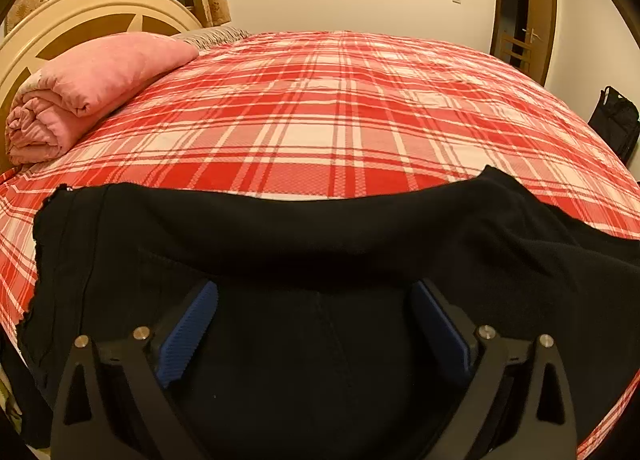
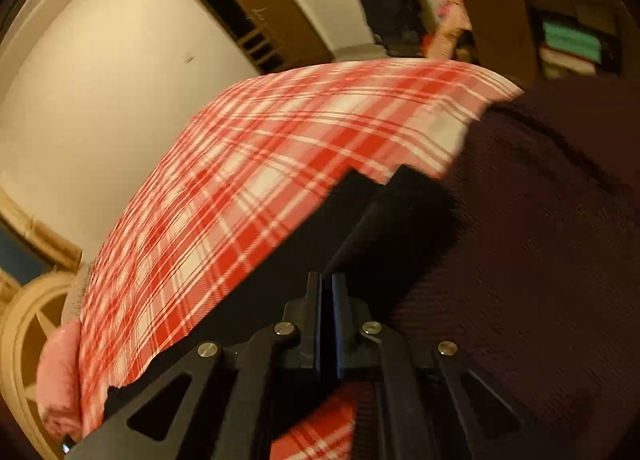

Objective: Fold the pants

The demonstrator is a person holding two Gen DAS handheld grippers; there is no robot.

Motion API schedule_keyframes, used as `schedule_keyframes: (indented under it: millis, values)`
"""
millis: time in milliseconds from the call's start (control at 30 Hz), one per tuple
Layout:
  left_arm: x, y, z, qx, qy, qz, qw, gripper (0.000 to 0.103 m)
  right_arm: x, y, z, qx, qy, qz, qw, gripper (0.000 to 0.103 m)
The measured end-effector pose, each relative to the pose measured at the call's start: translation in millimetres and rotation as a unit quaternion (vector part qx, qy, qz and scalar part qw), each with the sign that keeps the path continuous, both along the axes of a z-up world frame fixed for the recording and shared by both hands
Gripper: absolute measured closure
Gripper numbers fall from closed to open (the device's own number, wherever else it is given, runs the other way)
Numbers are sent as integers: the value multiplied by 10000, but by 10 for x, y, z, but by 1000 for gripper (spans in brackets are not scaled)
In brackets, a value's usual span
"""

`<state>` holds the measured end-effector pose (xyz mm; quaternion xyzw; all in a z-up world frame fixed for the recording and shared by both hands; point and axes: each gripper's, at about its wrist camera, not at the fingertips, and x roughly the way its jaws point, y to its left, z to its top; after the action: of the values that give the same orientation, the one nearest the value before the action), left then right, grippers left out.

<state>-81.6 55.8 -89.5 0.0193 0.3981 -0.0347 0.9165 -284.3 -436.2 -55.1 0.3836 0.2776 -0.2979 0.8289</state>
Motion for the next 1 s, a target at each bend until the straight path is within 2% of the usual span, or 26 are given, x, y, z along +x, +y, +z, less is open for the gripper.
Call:
schedule_keyframes:
  millis: [100, 167, 233, 300, 367, 433, 500, 567, 633, 667, 700, 767, 833, 933, 1000]
  values:
    - [9, -5, 2, 8, 18, 3, 10000, 2, -86, -51, 203, -572, 176, -194, 9980, 97]
    - [7, -6, 4, 21, 29, 6, 10000, 2, -114, -164, 294, -696, 203, -237, 9971, 96]
    - [9, -10, 6, 30, 42, 11, 10000, 2, -92, -290, 346, -742, 241, -176, 9968, 84]
    - [11, -15, 3, 35, 51, 24, 10000, 2, -11, -428, 346, -782, 318, -27, 9964, 37]
    - [19, -19, 2, 44, 60, 40, 10000, 1, 82, -498, 325, -865, 285, 208, 9956, 32]
    - [27, -25, 5, 56, 76, 63, 9999, 1, 279, -595, 228, -845, 507, 739, 9924, 32]
    - [31, -29, 7, 60, 99, 88, 9999, 1, 438, -663, 90, -788, 790, 962, 9891, 32]
    - [37, -30, 7, 66, 113, 102, 9999, 1, 515, -707, -14, -646, 872, 1192, 9869, 32]
    - [36, -35, 6, 67, 121, 124, 9998, 1, 639, -692, -53, -540, 1038, 1523, 9814, 61]
    - [36, -39, 7, 73, 129, 133, 9998, 1, 691, -659, -34, -581, 1147, 1587, 9789, 85]
    - [39, -42, 10, 82, 141, 139, 9998, 1, 741, -592, 44, -679, 1208, 1655, 9764, 87]
    - [36, -34, 9, 77, 147, 142, 9998, 1, 794, -444, 282, -747, 907, 1863, 9754, 89]
    - [35, -33, 6, 77, 137, 152, 9998, 1, 748, -356, 569, -740, 393, 1863, 9789, 90]
    - [48, -38, 4, 73, 145, 169, 9997, 0, 491, -270, 1128, -976, -684, 1694, 9783, 90]
    - [48, -36, 6, 61, 151, 174, 9997, 0, 270, -325, 1351, -1082, -1155, 1380, 9777, 91]
